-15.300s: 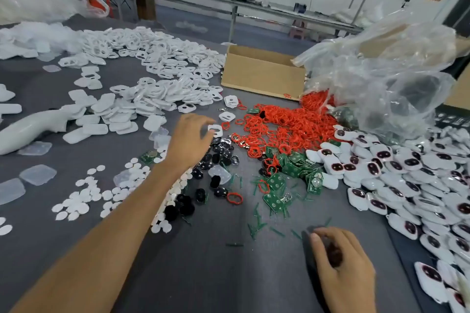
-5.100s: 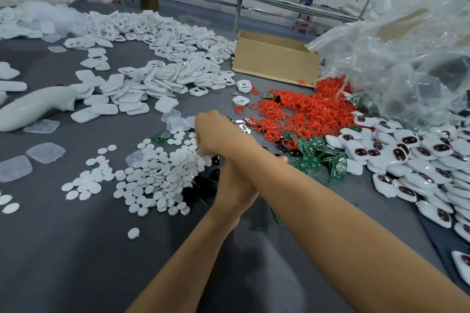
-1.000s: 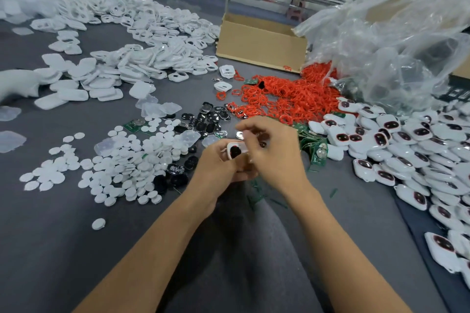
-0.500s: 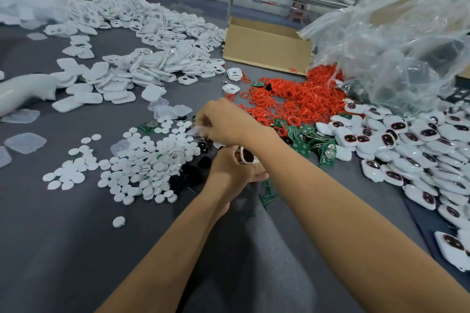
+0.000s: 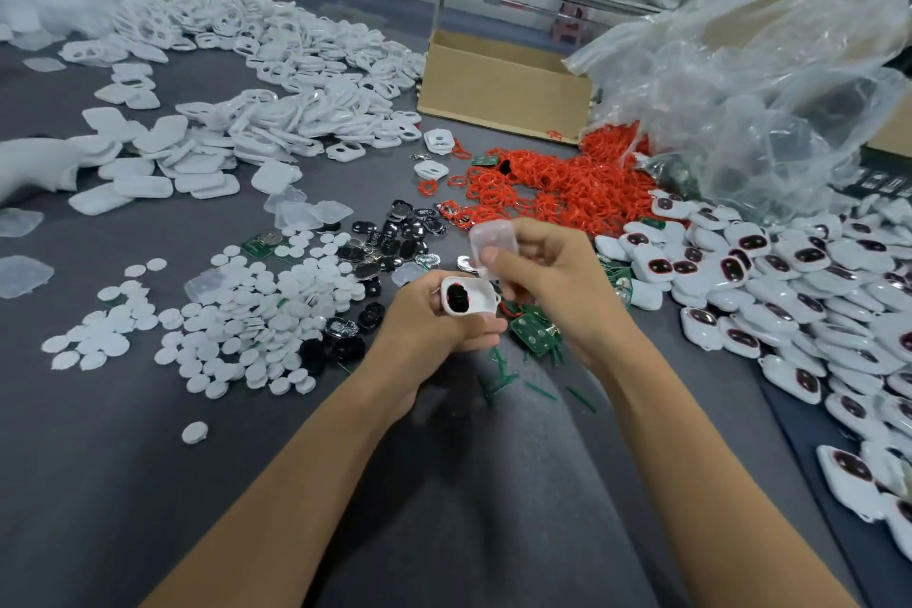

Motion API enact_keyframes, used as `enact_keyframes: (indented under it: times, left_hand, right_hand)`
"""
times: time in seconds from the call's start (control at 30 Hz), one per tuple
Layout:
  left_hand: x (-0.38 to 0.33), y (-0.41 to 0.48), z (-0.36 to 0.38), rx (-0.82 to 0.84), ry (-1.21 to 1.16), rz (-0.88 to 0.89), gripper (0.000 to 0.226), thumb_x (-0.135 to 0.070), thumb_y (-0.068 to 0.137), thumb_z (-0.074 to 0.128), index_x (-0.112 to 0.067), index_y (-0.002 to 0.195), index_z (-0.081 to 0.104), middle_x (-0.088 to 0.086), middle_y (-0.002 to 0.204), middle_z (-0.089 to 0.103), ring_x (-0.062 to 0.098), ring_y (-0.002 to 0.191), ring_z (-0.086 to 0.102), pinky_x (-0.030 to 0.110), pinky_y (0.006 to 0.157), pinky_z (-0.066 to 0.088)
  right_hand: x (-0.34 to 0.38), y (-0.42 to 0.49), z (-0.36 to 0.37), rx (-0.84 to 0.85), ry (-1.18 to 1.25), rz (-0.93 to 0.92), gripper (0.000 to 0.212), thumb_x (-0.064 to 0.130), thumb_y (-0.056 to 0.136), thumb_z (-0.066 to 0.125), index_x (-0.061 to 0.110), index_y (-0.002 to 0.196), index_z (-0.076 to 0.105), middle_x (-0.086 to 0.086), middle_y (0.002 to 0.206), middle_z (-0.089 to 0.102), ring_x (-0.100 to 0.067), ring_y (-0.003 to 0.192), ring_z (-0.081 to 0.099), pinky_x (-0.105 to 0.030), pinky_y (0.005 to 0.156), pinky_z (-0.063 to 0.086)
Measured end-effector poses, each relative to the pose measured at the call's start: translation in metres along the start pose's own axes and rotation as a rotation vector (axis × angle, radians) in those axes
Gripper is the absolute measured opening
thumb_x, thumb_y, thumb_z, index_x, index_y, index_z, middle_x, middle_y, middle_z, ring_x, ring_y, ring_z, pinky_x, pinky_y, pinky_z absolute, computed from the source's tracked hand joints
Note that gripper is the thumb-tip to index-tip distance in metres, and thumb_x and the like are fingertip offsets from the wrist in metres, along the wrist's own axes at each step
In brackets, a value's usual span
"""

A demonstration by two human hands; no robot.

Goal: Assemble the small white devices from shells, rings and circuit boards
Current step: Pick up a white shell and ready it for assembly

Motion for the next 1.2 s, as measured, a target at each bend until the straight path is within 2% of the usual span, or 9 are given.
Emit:
enact_keyframes:
  times: [0.17,0.3,0.47,0.6,0.77,0.9,1.03,1.13,1.2]
  left_hand:
    - [0.001,0.002,-0.001,0.006,0.024,0.005,0.042,0.012,0.072,0.076,0.000,0.110,0.063,0.018,0.099,0.072,0.025,0.090,0.071,0.025,0.068,0.059]
    - [0.003,0.002,-0.001,0.010,0.028,-0.007,0.045,0.013,0.070,0.077,0.000,0.110,0.063,0.012,0.095,0.071,0.017,0.083,0.071,0.024,0.067,0.058]
    - [0.003,0.000,0.002,0.038,0.071,-0.003,0.048,0.009,0.070,0.078,-0.003,0.114,0.062,0.016,0.104,0.071,0.024,0.094,0.071,0.030,0.073,0.060]
    - [0.003,-0.002,0.007,0.069,0.094,-0.009,0.048,0.008,0.070,0.078,-0.004,0.113,0.061,0.019,0.109,0.069,0.027,0.098,0.070,0.030,0.074,0.060]
    - [0.005,-0.001,0.008,0.068,0.090,-0.024,0.047,0.010,0.070,0.077,-0.004,0.113,0.062,0.018,0.108,0.069,0.027,0.099,0.069,0.030,0.073,0.060]
    - [0.005,-0.001,0.006,0.057,0.086,-0.028,0.050,0.006,0.064,0.080,-0.004,0.110,0.063,0.021,0.110,0.068,0.031,0.101,0.069,0.031,0.074,0.060]
    - [0.004,-0.002,0.007,0.062,0.061,-0.031,0.047,0.008,0.066,0.077,-0.004,0.108,0.063,0.024,0.112,0.067,0.035,0.101,0.069,0.029,0.072,0.060]
    - [0.005,-0.003,0.008,0.071,0.053,-0.037,0.045,0.011,0.069,0.075,-0.002,0.110,0.062,0.026,0.113,0.066,0.036,0.101,0.068,0.029,0.071,0.060]
    - [0.005,-0.003,0.009,0.080,0.057,-0.040,0.044,0.012,0.071,0.074,0.000,0.112,0.061,0.027,0.114,0.065,0.036,0.102,0.068,0.030,0.073,0.060]
  right_hand:
    - [-0.022,-0.023,-0.007,-0.013,0.192,0.067,0.024,-0.010,0.086,0.059,-0.003,0.107,0.064,0.005,0.068,0.070,0.001,0.052,0.056,-0.009,0.052,0.041]
    - [-0.029,-0.027,-0.015,-0.054,0.216,0.097,0.022,-0.007,0.086,0.059,0.006,0.104,0.061,-0.005,0.085,0.075,-0.004,0.058,0.056,-0.012,0.056,0.043]
    - [-0.036,-0.029,-0.020,-0.060,0.255,0.175,0.017,-0.007,0.089,0.055,0.003,0.102,0.055,-0.010,0.087,0.074,-0.008,0.061,0.060,-0.016,0.054,0.044]
    - [-0.032,-0.032,-0.024,-0.072,0.161,0.111,0.012,-0.004,0.088,0.060,0.006,0.089,0.065,-0.003,0.070,0.066,-0.012,0.060,0.054,-0.019,0.055,0.041]
    - [-0.023,-0.035,-0.036,-0.252,0.007,0.016,0.011,-0.003,0.083,0.066,0.007,0.082,0.071,0.006,0.052,0.033,-0.007,0.052,0.029,-0.017,0.052,0.028]
    - [-0.023,-0.034,-0.029,-0.225,0.204,0.059,0.011,-0.005,0.085,0.055,0.000,0.081,0.063,-0.002,0.062,0.060,-0.013,0.058,0.054,-0.020,0.059,0.047]
    - [-0.026,-0.035,-0.029,-0.233,0.165,0.080,0.004,0.004,0.086,0.064,0.005,0.084,0.061,-0.001,0.067,0.060,-0.012,0.060,0.055,-0.021,0.061,0.048]
    - [-0.032,-0.035,-0.030,-0.244,0.118,0.112,0.023,-0.012,0.083,0.059,0.006,0.097,0.058,-0.006,0.077,0.060,-0.017,0.058,0.058,-0.027,0.056,0.052]
    - [-0.031,-0.034,-0.030,-0.236,0.099,0.088,0.034,-0.013,0.084,0.058,0.007,0.111,0.052,-0.005,0.076,0.060,-0.020,0.061,0.059,-0.028,0.057,0.050]
Point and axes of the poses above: each hand's wrist, its own y-axis towards the middle knuckle, its own z-axis out of the palm, x = y × z, the point moved 8 cm from there along y, towards the middle knuckle
